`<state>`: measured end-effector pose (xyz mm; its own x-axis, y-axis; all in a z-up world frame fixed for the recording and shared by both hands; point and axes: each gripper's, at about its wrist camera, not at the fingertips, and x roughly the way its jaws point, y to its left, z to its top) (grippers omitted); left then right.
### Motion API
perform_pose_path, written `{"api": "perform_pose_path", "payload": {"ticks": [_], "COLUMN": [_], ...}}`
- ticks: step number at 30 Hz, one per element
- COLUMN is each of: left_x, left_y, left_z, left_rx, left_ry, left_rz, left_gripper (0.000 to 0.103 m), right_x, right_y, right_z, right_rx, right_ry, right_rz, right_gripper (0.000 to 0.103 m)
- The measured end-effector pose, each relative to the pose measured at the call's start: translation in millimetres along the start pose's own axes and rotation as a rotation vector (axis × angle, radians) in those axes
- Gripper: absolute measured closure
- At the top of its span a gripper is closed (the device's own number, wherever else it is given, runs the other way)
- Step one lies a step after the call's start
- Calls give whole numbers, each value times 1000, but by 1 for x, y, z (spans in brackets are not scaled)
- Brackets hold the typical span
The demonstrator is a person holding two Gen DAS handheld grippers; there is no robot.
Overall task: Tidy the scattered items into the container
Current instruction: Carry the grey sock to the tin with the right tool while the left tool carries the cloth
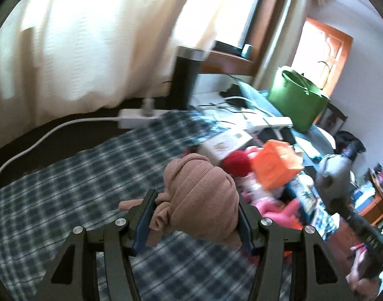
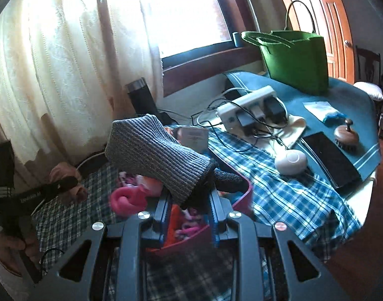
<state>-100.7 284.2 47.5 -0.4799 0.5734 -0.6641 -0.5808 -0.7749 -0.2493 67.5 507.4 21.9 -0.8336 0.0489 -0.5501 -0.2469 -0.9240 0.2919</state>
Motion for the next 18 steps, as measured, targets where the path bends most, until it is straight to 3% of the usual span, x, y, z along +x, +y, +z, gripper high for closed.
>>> {"api": "perform_pose_path", "payload": {"ticks": [8, 18], "left_x": [49, 76], "left_y": [-42, -56], "left_z": [18, 12], "left_rx": [60, 165], "left_ry": [86, 101], "left_rz": [-83, -68], "left_gripper": [43, 40], "right_x": [19, 36], "right_y": [10, 21], "right_z": [-11, -24], "right_rx": [-86, -191], "right_ry": [41, 87], "right_rz": [-1, -50], "right_gripper": [74, 75]}}
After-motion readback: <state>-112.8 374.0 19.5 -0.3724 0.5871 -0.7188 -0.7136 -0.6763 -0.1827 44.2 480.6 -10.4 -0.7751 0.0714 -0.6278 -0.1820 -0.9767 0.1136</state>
